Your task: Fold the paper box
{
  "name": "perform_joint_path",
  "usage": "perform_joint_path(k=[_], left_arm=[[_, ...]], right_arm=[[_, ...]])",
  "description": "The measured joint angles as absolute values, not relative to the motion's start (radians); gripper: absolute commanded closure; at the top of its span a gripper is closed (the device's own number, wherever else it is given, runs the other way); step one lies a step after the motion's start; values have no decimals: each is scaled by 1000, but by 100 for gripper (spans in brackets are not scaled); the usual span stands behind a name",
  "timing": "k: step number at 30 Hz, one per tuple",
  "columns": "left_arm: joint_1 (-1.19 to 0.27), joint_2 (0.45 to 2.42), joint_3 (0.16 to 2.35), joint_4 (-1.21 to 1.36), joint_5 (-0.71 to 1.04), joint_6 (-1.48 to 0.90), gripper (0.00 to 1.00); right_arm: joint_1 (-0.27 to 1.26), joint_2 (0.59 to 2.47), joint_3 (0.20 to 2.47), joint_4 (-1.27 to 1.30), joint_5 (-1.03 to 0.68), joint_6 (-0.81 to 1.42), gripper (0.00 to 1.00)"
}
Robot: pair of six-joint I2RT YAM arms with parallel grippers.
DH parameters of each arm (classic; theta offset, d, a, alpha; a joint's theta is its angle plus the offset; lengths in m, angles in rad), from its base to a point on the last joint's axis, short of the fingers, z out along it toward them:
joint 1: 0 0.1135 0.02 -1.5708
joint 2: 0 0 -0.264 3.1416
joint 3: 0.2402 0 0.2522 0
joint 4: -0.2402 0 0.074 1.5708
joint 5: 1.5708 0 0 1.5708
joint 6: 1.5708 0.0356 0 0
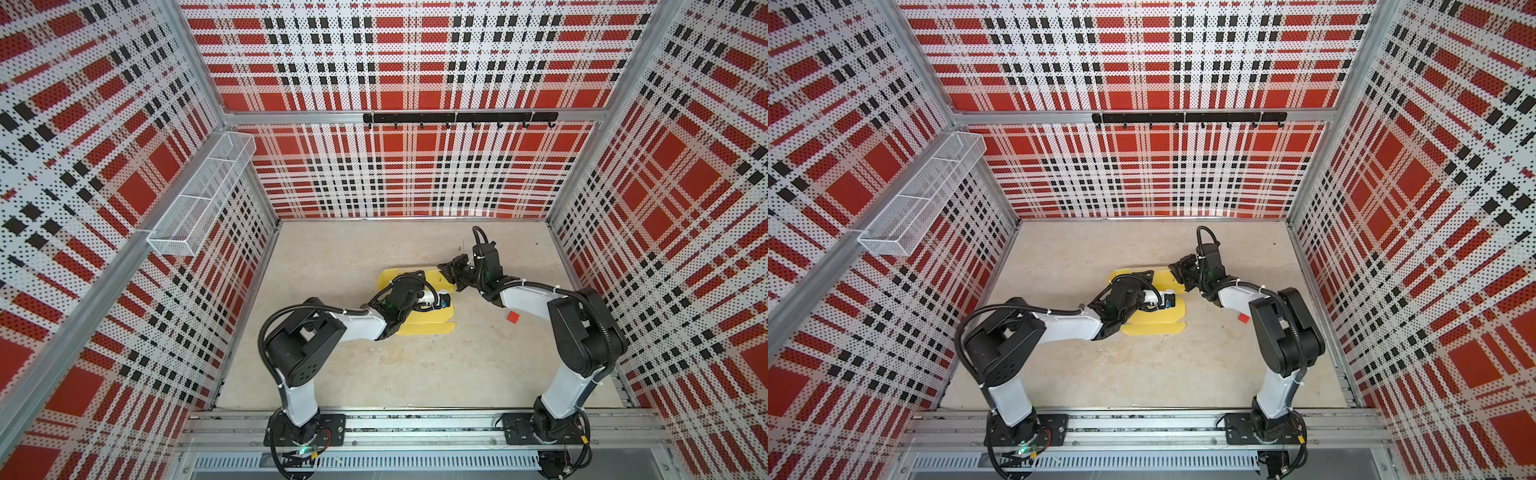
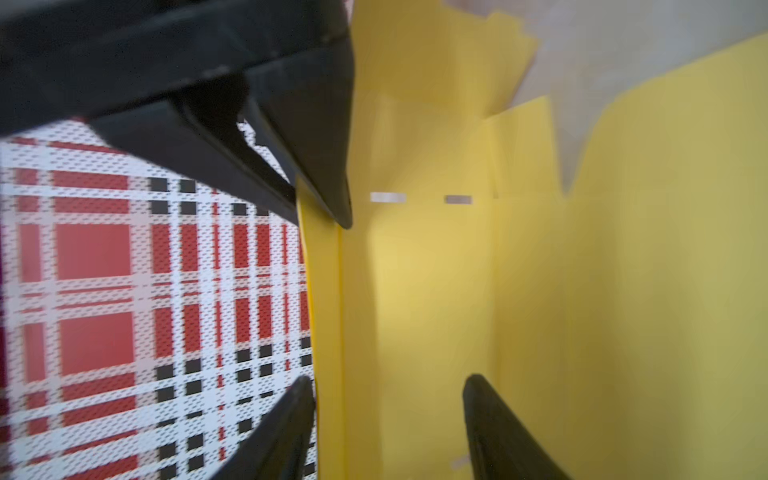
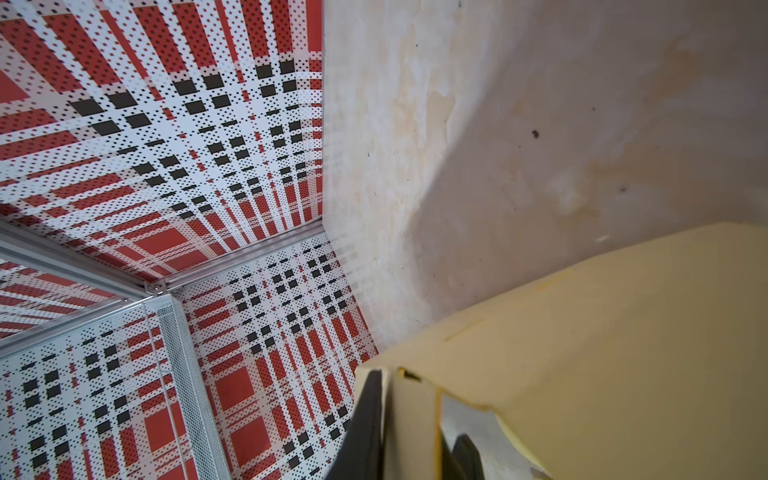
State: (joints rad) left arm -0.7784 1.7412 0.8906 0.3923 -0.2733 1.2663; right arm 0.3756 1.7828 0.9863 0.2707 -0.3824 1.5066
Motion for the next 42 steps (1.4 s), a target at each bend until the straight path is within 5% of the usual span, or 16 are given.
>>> perform_joint_path(k=[6,13,24,32,42], left_arm=[[-719,1507,1138,-186,-101,1039,32],[-453,1448,1323,-511,184,657,25],[-372,1569,1348,-649,463,303,25],[-365,1705,1438,-684,606,210,16],[-365,1802,1480,-739,735,191,15]], right_arm=[[374,1789,992,265,-390,1487,86],[373,1780,999,231,-426,1430,86],[337,1697,1010,77,-543,1261,90],[315,1718,1084,18,-634,1181,90],[303,1771,1182,-42,-762,1079,89]])
